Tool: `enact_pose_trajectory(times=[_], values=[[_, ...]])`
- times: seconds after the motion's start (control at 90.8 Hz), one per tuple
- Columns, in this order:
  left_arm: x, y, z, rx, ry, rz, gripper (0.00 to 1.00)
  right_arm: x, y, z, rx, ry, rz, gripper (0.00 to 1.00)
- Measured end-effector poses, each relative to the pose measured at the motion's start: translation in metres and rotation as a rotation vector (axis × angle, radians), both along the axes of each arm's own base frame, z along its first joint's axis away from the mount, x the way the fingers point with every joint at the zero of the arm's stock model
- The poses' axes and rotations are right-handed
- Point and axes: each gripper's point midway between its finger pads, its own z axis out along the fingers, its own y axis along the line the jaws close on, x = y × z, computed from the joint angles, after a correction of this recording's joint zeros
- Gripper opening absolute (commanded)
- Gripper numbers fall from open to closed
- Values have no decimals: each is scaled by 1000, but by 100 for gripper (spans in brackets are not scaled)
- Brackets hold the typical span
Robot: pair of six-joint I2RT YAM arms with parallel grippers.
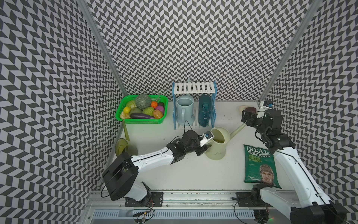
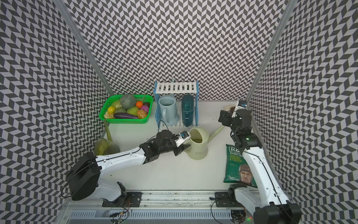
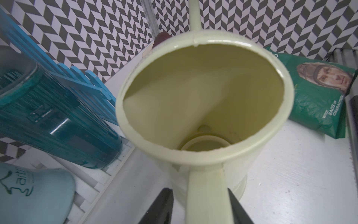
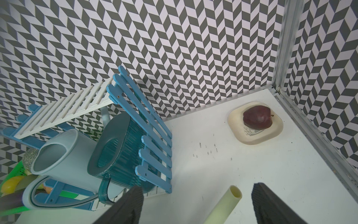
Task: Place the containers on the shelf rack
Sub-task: 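Pick up a container from the center of the board.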
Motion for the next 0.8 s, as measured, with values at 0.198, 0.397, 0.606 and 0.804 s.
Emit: enact_pose_trajectory(times=[0.198, 0.397, 0.606, 0.804], values=[[-2, 0, 0, -7, 6, -6, 24, -5, 0, -2, 0, 4, 2, 90], [-4, 3, 6, -6, 16, -7, 14, -12, -2, 3, -10, -2, -2, 90], [1, 7, 18, 5, 54, -1, 9, -18, -6, 7, -29, -6, -15, 90], [5, 12, 57, -36, 77, -3, 9, -21, -25, 15, -87, -6, -82, 90]])
